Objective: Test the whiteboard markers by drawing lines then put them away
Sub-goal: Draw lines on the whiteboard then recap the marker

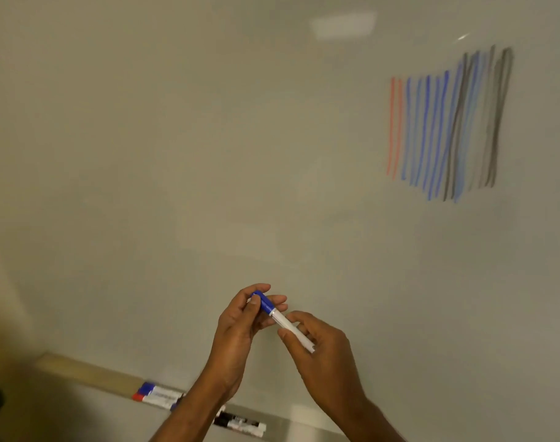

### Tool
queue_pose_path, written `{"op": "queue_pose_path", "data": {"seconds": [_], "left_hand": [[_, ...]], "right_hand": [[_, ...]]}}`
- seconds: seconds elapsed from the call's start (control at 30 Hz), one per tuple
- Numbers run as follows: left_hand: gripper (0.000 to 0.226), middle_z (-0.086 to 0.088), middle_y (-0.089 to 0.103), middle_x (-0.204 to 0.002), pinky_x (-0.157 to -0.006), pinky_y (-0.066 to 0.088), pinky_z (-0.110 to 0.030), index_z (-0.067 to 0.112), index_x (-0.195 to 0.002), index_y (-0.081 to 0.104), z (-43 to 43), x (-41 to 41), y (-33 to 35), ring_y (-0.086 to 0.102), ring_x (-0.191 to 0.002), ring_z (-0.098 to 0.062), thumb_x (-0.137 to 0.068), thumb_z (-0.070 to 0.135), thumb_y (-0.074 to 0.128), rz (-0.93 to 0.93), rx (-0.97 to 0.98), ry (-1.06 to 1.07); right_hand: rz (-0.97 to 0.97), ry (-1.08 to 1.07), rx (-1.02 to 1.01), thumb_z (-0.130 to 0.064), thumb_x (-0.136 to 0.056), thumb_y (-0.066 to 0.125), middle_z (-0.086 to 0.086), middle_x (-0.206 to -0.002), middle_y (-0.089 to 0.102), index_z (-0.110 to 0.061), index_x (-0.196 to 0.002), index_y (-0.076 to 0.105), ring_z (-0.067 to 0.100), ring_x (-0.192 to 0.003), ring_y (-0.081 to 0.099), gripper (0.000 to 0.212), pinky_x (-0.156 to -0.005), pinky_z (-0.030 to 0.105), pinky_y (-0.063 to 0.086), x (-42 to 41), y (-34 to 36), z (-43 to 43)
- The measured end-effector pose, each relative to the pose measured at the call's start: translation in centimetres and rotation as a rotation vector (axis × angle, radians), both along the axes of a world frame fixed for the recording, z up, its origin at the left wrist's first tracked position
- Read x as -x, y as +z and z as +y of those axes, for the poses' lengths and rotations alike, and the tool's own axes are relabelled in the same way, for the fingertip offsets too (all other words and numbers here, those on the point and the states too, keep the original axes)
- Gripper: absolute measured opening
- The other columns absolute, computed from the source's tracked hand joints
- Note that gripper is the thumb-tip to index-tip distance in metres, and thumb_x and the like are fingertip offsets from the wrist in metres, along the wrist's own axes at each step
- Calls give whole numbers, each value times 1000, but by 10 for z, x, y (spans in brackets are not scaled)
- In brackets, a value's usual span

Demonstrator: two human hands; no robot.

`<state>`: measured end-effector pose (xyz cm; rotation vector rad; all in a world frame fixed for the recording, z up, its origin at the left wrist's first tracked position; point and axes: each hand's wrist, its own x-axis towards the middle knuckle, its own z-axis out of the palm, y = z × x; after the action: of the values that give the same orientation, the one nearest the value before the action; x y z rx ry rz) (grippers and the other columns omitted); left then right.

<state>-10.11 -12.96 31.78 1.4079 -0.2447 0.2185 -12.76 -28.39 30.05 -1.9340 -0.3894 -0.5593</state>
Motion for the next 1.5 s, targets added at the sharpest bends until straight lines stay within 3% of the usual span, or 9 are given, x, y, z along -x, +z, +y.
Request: {"op": "queue_pose_path", "data": {"seconds": [0.13,0.27,0.4,0.53,0.7,1.0,1.17,1.37,1.5], "left_hand": [[38,4,73,-126,-104,51,-23,19,-136,60,43,9,-51,66,-122,-14,-104,29,42,5,-167,156],[45,26,40,-153,-110,28,-5,39,-151,38,93,27,-102,33,-139,17,-106,40,37,28,-451,290],[54,20,9,-166,-124,8,-26,38,-159,14,148,51,-158,-3,-151,12,-108,40,31,35,-889,460],[60,4,-6,-171,-125,-7,-31,25,-163,1,197,75,-208,-16,-155,-4,-111,38,27,103,-1121,539],[61,-4,-8,-171,-129,-2,-41,17,-163,3,241,99,-253,-15,-157,-15,-109,40,19,190,-1262,546],[60,-11,3,-171,-127,-2,-39,8,-162,13,296,133,-333,-6,-159,-22,-109,28,29,312,-1337,555],[59,-11,7,-171,-127,-5,-35,7,-162,15,319,149,-365,-3,-159,-23,-109,28,29,356,-1354,559],[58,-13,13,-170,-127,-1,-38,5,-161,20,338,159,-391,5,-159,-26,-108,27,30,407,-1354,577],[57,-13,14,-169,-127,-1,-37,5,-160,22,343,160,-400,6,-158,-26,-108,28,28,426,-1358,593]], "right_hand": [[-26,-42,124,-47,-94,59,-22,-89,64,-27,-111,70,7,-77,63,28,-69,15,54,-6,-49,34],[-42,-15,225,-47,-94,56,-12,-97,69,-22,-111,70,7,-85,62,33,-75,21,56,-4,-95,71],[-62,38,347,-38,-93,62,-10,-102,69,-22,-110,68,3,-92,58,23,-77,21,52,-1,-138,108],[-33,86,397,-26,-86,77,-5,-111,70,-19,-114,68,10,-100,64,31,-84,25,54,4,-182,145],[9,130,513,-20,-82,80,-2,-112,71,-15,-110,73,15,-106,65,29,-94,24,45,6,-229,189],[37,243,642,-13,-78,80,3,-106,73,-13,-101,74,21,-101,67,23,-86,35,54,12,-310,254],[100,295,739,-26,-89,57,2,-108,73,-15,-103,74,21,-104,67,25,-88,40,56,20,-351,280],[108,336,779,-16,-76,82,4,-105,74,-14,-98,75,24,-100,70,23,-83,42,59,20,-371,315],[76,348,792,-28,-89,60,4,-106,74,-15,-103,74,23,-101,69,24,-88,42,57,18,-383,338]]}}
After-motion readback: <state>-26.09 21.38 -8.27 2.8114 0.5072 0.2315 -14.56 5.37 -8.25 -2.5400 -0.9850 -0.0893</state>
